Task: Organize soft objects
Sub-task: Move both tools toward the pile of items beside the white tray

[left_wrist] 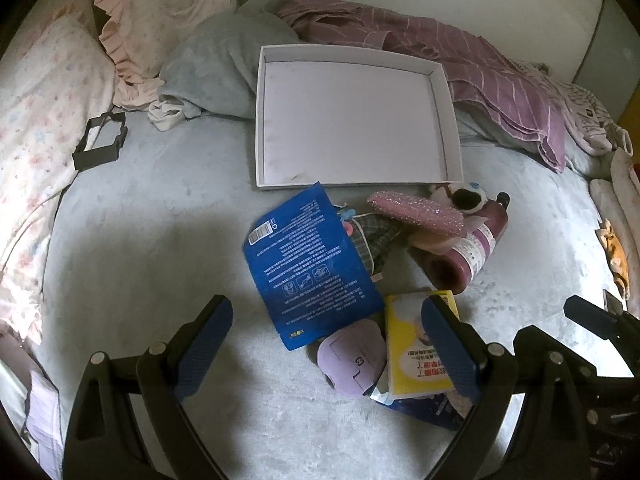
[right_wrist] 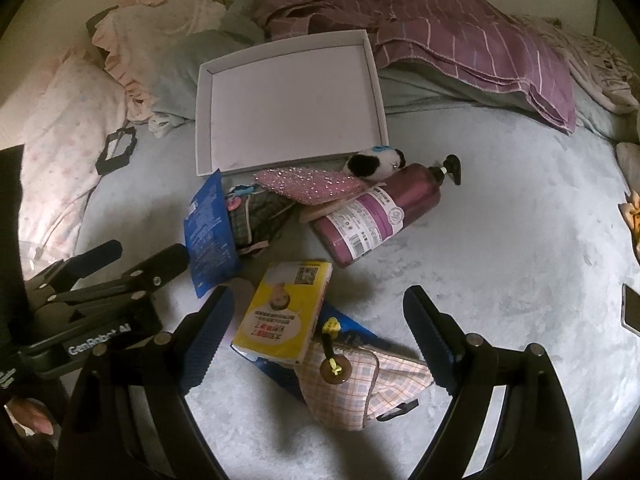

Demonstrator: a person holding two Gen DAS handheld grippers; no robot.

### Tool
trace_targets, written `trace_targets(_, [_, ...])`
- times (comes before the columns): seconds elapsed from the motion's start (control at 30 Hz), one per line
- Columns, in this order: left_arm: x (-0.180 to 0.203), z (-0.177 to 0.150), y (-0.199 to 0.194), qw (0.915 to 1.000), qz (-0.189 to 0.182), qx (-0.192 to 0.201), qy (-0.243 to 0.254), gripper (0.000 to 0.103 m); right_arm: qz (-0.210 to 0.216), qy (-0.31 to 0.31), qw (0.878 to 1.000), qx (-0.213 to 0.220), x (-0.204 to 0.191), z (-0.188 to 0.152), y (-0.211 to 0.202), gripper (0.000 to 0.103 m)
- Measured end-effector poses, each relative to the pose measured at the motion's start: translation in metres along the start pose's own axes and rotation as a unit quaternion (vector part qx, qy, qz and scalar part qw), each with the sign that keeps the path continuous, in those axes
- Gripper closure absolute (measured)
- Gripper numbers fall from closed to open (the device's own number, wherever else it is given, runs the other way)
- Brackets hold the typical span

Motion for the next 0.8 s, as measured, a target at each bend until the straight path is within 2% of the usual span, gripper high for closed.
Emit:
trace_targets(0.2, [0.005, 0.001, 0.004, 0.9999, -0.012, -0.002, 0.006, 0.006, 0.000, 0.003, 1.000, 0.004, 0.001, 0.001, 0.002, 0.016])
trace_targets(0.6, [0.003, 0.007, -0.003, 0.9997, -0.012, 0.020, 0.007, 0.006, 0.009, -0.022, 0.999, 0.029, -0.009, 0.004, -0.008, 0.016])
trace_targets(0.8, [0.004, 0.003, 0.002, 0.9998, -0.019, 0.001, 0.006, 0.006, 0.008, -0.012, 1.000, 0.002, -0.006, 0.002, 0.006, 0.016])
Point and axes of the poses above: each gripper's, at about its wrist camera, not at the fingertips, and y roughly the way its jaws point, x to its right, z to its top, the point moved 9 cm from there along y, roughly the way its jaws point, and after that the axes turned 2 degrees about -y, right-handed, at the moved point
